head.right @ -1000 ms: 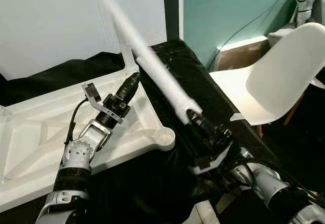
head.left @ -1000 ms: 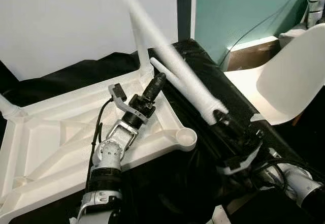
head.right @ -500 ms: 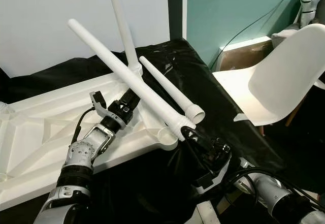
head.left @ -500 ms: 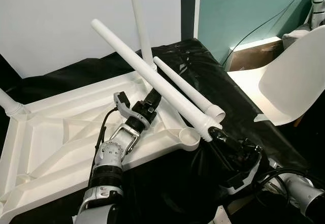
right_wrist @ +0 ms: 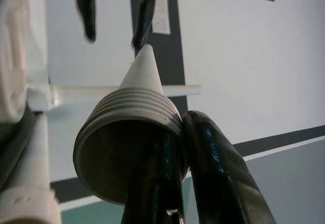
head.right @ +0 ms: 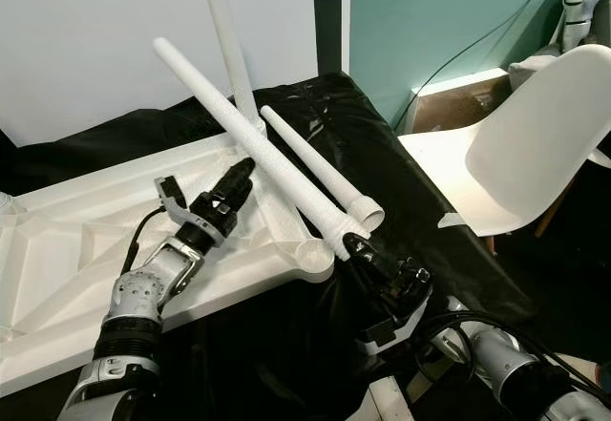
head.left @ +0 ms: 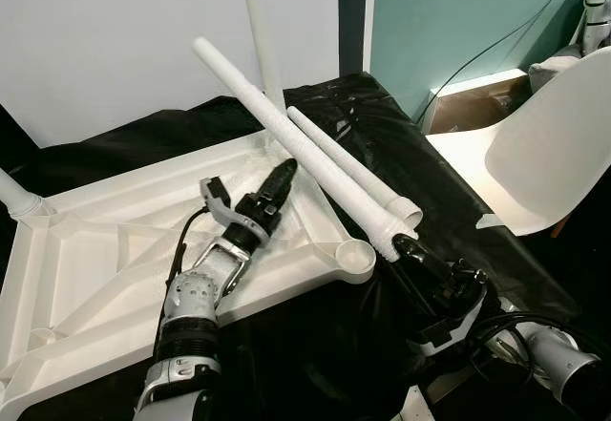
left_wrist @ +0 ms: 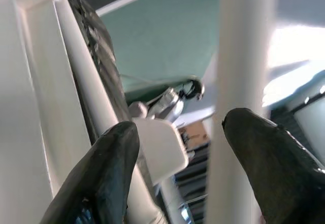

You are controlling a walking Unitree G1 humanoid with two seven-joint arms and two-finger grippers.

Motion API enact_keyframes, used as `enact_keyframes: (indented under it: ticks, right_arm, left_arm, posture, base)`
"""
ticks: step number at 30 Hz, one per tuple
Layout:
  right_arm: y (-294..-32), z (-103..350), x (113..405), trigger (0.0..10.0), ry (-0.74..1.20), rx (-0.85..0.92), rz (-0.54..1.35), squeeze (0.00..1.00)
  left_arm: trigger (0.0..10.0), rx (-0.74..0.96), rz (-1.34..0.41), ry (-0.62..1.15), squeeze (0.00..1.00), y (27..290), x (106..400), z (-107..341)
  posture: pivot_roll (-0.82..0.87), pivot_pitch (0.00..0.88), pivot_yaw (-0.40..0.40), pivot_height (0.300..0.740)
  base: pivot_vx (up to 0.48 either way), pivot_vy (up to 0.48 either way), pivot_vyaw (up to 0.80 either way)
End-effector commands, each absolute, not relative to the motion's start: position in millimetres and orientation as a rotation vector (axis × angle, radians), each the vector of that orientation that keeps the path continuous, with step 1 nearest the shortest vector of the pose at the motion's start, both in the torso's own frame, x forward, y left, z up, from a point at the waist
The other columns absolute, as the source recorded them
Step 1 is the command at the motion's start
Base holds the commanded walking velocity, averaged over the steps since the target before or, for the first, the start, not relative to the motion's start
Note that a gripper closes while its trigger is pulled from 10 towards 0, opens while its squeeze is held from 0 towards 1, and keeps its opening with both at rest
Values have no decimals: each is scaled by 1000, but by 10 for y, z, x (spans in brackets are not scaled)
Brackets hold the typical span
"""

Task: Building children table

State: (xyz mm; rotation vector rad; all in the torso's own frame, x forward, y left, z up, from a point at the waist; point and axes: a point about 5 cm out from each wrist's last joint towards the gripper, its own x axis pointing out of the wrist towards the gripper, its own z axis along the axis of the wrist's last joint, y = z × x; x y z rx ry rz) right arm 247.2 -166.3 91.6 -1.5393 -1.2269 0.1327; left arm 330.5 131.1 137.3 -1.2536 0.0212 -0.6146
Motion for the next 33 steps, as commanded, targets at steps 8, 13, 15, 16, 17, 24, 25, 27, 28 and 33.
enact_keyframes:
  ticks: [8, 13, 15, 16, 17, 24, 25, 27, 28, 33]
  right_arm:
    - [-1631, 864, 2502, 0, -1231, -1516, 139, 0]
    - [-1559, 798, 2476, 0, -1255, -1502, 200, 0]
    - [-1559, 773, 2471, 0, -1269, -1505, 234, 0]
    - [-1559, 773, 2471, 0, -1269, -1505, 234, 0]
    - [-1561, 764, 2468, 0, -1273, -1507, 249, 0]
    - [-1589, 677, 2416, 0, -1285, -1506, 340, 0]
    - [-1604, 658, 2397, 0, -1288, -1503, 363, 0]
    - [-1623, 642, 2379, 0, -1297, -1501, 385, 0]
    - [-1632, 627, 2357, 0, -1306, -1497, 403, 0]
    - [-1650, 609, 2335, 0, -1318, -1491, 409, 0]
  left_arm:
    - [10000, -1331, -707, -107, 0, 1406, 3289, 1496]
    - [10000, -1308, -741, -72, 0, 1331, 3258, 1473]
    - [10000, -1307, -736, -59, 0, 1304, 3264, 1455]
    - [10000, -1307, -736, -59, 0, 1304, 3264, 1455]
    - [10000, -1307, -736, -57, 0, 1298, 3264, 1454]
    - [10000, -1310, -741, -63, 0, 1291, 3265, 1467]
    - [10000, -1308, -741, -66, 0, 1296, 3273, 1476]
    - [10000, -1300, -741, -69, 0, 1297, 3284, 1489]
    - [10000, -1293, -741, -72, 0, 1302, 3287, 1496]
    - [5843, -1273, -747, -77, 0, 1295, 3275, 1496]
  posture:
    - [-36, 0, 78, 740]
    - [-30, 0, 73, 740]
    - [-29, 0, 71, 740]
    - [-29, 0, 71, 740]
    - [-29, 0, 71, 740]
    - [-28, 0, 68, 740]
    - [-28, 0, 65, 740]
    - [-23, 0, 62, 740]
    - [-21, 0, 61, 740]
    - [-26, 0, 65, 740]
  base:
    - [0, 0, 0]
    - [0, 0, 0]
    - [0, 0, 0]
    - [0, 0, 0]
    - [0, 0, 0]
    - [0, 0, 0]
    - [0, 0, 0]
    - [0, 0, 0]
    - [0, 0, 0]
    - [0, 0, 0]
